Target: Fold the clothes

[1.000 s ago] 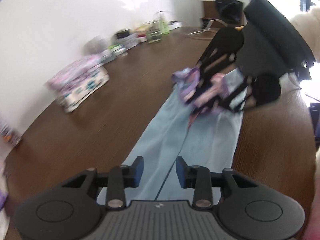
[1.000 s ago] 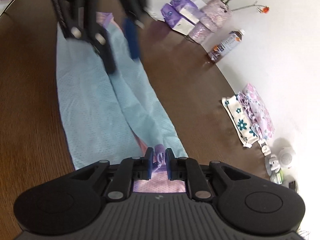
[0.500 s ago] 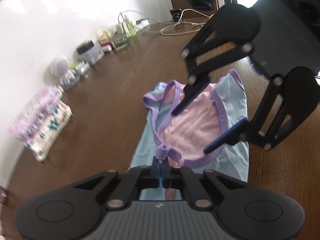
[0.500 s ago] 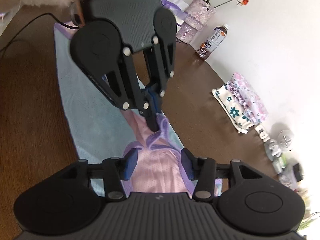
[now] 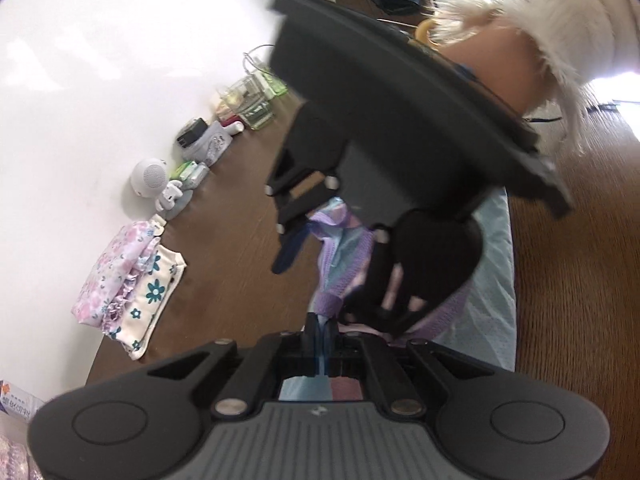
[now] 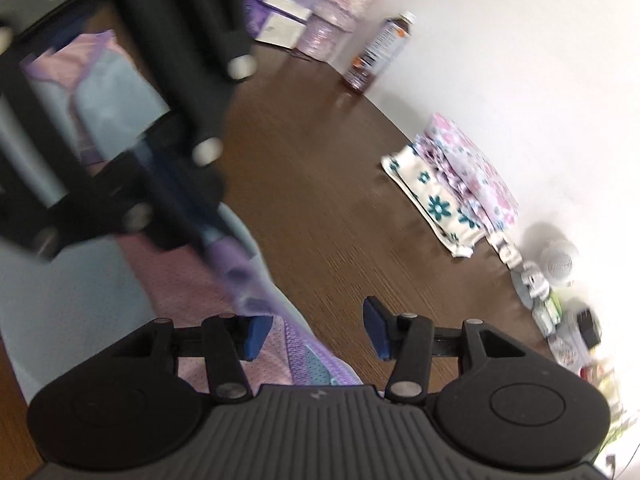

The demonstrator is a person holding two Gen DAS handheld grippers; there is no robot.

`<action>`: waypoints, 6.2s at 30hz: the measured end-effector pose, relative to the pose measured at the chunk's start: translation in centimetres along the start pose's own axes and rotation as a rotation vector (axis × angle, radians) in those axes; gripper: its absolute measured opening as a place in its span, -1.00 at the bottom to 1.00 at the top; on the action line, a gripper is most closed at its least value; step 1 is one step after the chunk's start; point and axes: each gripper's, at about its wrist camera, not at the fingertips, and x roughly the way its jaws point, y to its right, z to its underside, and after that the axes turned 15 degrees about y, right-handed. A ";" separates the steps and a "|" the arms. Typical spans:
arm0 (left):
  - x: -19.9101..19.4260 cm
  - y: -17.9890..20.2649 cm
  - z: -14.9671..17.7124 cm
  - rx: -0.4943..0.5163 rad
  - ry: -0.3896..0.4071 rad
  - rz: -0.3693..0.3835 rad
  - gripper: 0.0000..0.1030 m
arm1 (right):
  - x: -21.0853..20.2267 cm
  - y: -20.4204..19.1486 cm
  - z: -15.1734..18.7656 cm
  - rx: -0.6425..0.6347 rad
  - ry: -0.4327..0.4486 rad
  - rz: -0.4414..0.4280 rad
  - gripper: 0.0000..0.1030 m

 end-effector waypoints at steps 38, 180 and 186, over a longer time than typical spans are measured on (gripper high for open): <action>-6.9 -2.7 6.2 -0.516 0.050 -0.120 -0.25 | -11.1 -3.5 1.3 0.732 0.202 0.283 0.25; -19.4 6.4 17.8 -1.178 0.320 -0.540 0.99 | -12.0 -12.6 0.7 0.866 0.221 0.323 0.99; -19.8 5.8 17.8 -1.190 0.320 -0.540 0.99 | -12.0 -12.2 1.0 0.893 0.216 0.319 0.99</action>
